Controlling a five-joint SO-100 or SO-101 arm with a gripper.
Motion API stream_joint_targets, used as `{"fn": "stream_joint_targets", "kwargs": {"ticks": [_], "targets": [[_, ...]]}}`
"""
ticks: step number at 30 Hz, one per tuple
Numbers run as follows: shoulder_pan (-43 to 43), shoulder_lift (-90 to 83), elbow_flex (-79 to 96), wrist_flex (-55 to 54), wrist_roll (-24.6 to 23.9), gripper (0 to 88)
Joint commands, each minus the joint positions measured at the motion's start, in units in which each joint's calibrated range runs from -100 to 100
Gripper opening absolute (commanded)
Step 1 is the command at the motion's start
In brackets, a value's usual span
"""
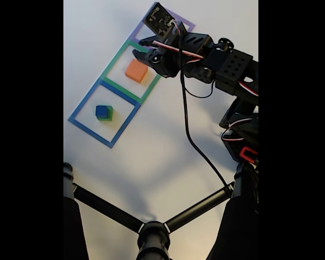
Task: Tower of hanoi
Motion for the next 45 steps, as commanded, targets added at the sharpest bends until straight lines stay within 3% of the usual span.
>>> {"fn": "stream_joint_targets", "kwargs": {"ticks": [1,6,9,13,18,20,27,39,45], "targets": [[0.6,-5.4,-15.4,22.2,0.0,0.0],[1.6,-4.3,-32.7,48.4,0.0,0.0],[1.0,-4.2,-38.4,57.5,0.0,0.0],[-1.5,-4.7,-40.9,62.2,0.0,1.1],[-3.9,-5.1,-40.9,64.4,0.0,11.7],[-5.0,-5.0,-40.3,63.5,0.0,19.2],[-8.1,-6.6,-32.4,55.7,0.0,26.7],[-12.9,-9.0,-4.5,21.9,0.0,28.1],[-15.6,-8.1,1.8,11.2,0.0,32.0]]}}
